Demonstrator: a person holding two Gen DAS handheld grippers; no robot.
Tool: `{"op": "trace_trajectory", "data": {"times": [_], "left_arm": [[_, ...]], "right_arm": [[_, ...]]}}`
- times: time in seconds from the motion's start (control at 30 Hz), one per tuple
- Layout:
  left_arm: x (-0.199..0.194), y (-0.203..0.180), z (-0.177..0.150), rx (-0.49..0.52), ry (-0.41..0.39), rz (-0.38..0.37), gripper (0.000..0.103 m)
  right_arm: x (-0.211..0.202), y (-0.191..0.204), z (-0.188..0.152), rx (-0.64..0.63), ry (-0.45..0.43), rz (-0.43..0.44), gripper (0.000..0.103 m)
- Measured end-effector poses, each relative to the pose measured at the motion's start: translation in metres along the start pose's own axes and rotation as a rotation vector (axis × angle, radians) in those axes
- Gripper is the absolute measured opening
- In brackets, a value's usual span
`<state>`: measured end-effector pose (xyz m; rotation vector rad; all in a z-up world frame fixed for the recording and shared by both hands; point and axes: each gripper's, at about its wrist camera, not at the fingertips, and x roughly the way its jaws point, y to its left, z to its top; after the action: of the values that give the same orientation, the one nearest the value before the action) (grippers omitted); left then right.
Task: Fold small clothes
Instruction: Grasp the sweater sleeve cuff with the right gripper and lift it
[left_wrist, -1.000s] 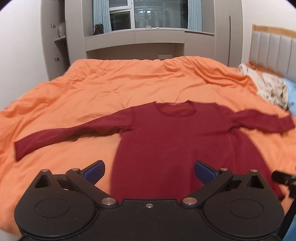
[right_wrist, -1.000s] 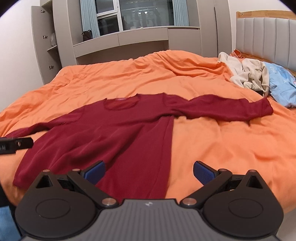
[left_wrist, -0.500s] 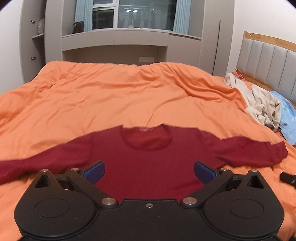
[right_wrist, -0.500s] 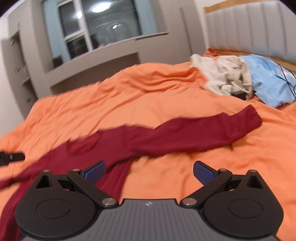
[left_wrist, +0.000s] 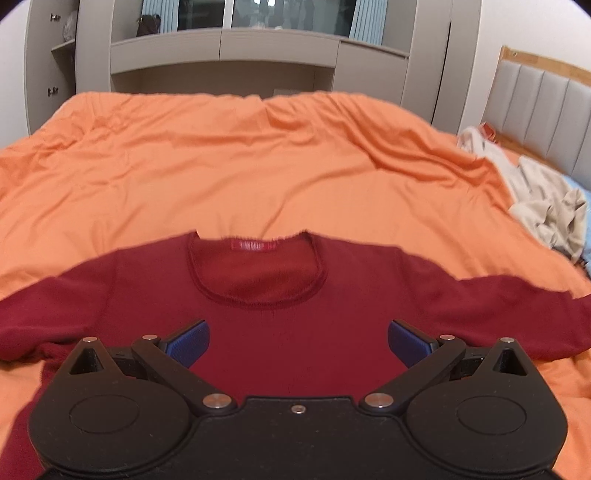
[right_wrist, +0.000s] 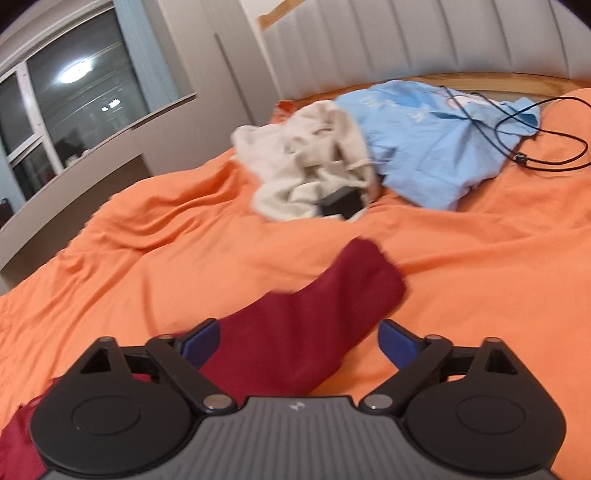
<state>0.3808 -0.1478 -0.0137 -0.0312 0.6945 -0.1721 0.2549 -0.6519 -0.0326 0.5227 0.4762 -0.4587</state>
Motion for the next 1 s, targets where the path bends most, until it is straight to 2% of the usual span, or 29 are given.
{"op": "trace_trajectory", "data": {"times": [0.17, 0.27, 0.3, 0.33, 0.43, 0.47, 0.63, 0.77, 1.0], "left_arm": [[0.024, 0.003, -0.008, -0.006, 0.035, 0.010, 0.102], [0.034, 0.003, -0.008, -0.008, 0.051, 0.019, 0.103], [0.036, 0.004, -0.009, -0.010, 0.057, 0.021, 0.103], [0.039, 0.004, -0.009, -0.012, 0.062, 0.025, 0.102], [0.041, 0.007, -0.008, -0.018, 0.068, 0.039, 0.102], [0.041, 0.008, -0.007, -0.020, 0.070, 0.041, 0.102], [0.033, 0.015, 0.003, -0.020, 0.060, 0.062, 0.102], [0.020, 0.024, 0.015, -0.019, 0.039, 0.078, 0.102], [-0.002, 0.052, 0.032, -0.048, 0.014, 0.074, 0.102]], "right_arm": [[0.033, -0.037, 0.010, 0.091, 0.012, -0.104, 0.069], [0.049, -0.059, 0.011, 0.175, 0.021, -0.125, 0.055], [0.055, -0.065, 0.011, 0.200, 0.029, -0.126, 0.053], [0.061, -0.071, 0.010, 0.227, 0.034, -0.117, 0.047], [0.068, -0.079, 0.005, 0.278, 0.035, -0.080, 0.019], [0.066, -0.076, 0.004, 0.281, 0.028, -0.071, 0.015], [0.046, -0.056, 0.014, 0.232, -0.035, -0.054, 0.011], [0.012, -0.016, 0.033, 0.114, -0.074, -0.015, 0.011], [-0.046, 0.096, 0.054, -0.085, -0.122, 0.186, 0.011]]}}
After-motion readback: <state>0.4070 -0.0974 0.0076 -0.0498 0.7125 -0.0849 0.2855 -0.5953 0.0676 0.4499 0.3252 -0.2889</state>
